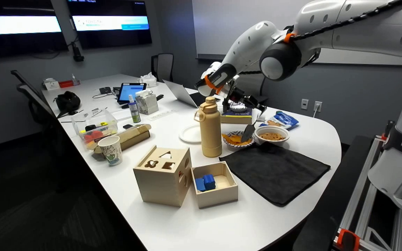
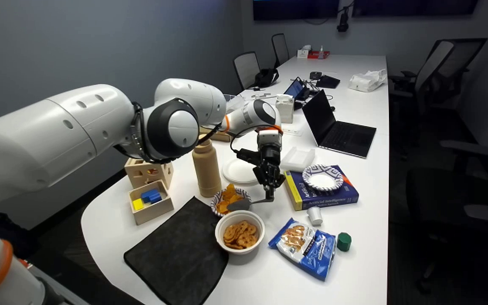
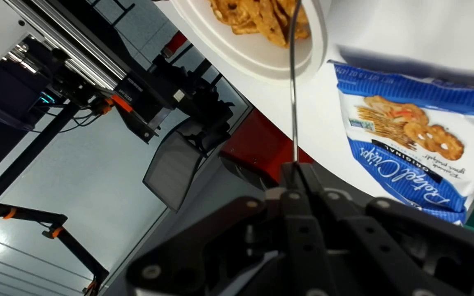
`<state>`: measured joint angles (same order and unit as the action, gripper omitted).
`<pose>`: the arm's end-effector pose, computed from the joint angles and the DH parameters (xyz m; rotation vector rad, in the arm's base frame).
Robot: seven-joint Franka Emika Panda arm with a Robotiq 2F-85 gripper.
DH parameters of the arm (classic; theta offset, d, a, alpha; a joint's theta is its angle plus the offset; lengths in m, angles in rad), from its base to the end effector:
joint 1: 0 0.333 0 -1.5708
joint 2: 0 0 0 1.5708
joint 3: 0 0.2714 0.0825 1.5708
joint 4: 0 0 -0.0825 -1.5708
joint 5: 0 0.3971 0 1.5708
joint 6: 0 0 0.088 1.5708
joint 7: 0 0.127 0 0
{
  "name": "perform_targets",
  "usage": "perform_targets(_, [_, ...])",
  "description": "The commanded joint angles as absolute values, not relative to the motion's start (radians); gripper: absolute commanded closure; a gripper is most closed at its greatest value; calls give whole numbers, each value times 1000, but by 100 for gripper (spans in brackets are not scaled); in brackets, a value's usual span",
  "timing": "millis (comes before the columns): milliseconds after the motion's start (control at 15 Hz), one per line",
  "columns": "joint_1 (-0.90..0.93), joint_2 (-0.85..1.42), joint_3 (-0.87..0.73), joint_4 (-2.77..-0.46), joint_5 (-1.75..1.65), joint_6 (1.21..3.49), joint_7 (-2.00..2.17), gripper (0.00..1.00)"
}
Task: Use the silver spatula to stir the contents of the white plate with blue markings
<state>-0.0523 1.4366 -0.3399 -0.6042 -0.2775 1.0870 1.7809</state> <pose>0.6073 -0.1957 0.0762 1.0464 -1.7469 -0.2032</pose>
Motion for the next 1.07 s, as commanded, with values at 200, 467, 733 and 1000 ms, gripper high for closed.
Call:
perform_targets(200, [-75, 1486, -285, -468, -233, 994, 1805, 99])
perform_targets(467, [-80, 1461, -282, -492, -190, 1044, 1883, 99])
perform_targets(733, [-90, 1443, -290, -508, -158, 1022, 1922, 99])
perform_targets(1000, [-101, 1422, -285, -533, -127, 989, 1918, 99])
